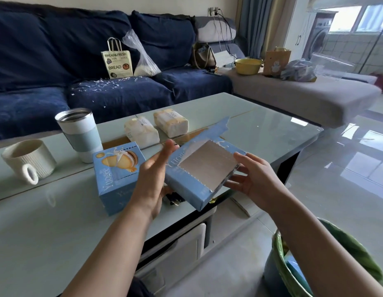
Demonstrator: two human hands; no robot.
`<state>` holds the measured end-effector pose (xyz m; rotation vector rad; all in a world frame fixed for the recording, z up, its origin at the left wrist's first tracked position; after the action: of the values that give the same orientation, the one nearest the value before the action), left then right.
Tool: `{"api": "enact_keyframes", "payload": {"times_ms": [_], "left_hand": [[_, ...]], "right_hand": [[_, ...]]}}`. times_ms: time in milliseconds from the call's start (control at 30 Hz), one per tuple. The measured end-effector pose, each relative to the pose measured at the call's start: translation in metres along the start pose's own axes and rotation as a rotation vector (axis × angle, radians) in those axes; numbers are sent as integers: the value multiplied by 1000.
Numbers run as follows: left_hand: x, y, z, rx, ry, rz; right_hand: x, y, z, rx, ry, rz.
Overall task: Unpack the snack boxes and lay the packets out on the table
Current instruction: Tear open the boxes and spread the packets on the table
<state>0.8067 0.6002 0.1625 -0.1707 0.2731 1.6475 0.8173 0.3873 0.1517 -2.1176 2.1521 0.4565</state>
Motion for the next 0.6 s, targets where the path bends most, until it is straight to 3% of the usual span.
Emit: {"api": "enact_keyframes", "payload": {"times_ms": [267, 400, 600], "left_hand": [[-18, 2, -9, -11, -47, -69], [-26, 0, -20, -37, -91, -60], [-38, 4, -27, -53, 33, -28]], "right_hand": [[22, 4, 0, -106, -120, 18], [26, 9, -2, -68, -14, -79], [37, 10, -2, 24, -94, 12]]}}
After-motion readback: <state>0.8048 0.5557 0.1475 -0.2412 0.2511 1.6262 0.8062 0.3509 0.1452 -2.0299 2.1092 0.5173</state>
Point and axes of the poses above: each hand's wrist, its own y-axis away from the middle knuckle, its own x-axis out of the back of the hand, z = x × y, the point moved 5 cm from there along -y, towards the middle knuckle, and after that the axes turned 4 degrees about y, right-handed, at the moved point
